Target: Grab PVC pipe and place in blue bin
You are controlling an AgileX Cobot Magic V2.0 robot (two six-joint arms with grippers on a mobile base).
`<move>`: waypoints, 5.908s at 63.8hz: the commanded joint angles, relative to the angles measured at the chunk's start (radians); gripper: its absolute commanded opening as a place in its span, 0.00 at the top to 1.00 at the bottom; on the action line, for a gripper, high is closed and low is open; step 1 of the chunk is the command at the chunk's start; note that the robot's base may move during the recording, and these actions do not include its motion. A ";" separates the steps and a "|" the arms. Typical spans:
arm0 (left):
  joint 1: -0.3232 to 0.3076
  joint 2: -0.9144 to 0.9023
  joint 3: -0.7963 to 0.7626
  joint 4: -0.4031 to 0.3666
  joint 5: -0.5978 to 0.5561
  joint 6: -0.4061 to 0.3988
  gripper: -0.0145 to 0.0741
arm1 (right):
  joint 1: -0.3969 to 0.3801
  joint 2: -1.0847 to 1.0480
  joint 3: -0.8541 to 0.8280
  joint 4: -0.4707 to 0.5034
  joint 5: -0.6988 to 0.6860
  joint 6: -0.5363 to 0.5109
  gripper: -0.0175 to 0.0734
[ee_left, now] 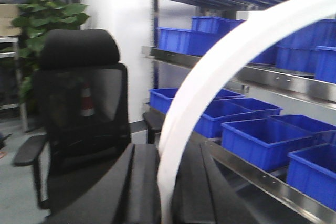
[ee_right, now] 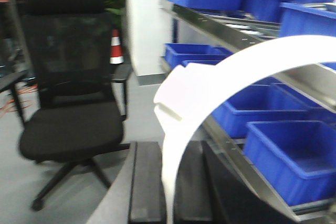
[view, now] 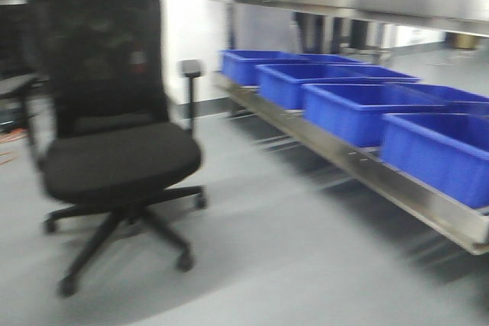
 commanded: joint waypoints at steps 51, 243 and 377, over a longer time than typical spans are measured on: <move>0.000 -0.003 -0.002 -0.002 -0.034 -0.007 0.96 | 0.002 -0.006 -0.001 -0.003 -0.026 -0.006 0.98; -0.002 0.076 -0.029 -0.052 -0.195 -0.007 0.96 | 0.002 0.045 -0.015 0.016 -0.138 -0.006 0.98; -0.378 1.078 -0.831 -0.119 0.056 0.073 0.46 | 0.380 0.916 -0.711 0.045 0.085 -0.006 0.69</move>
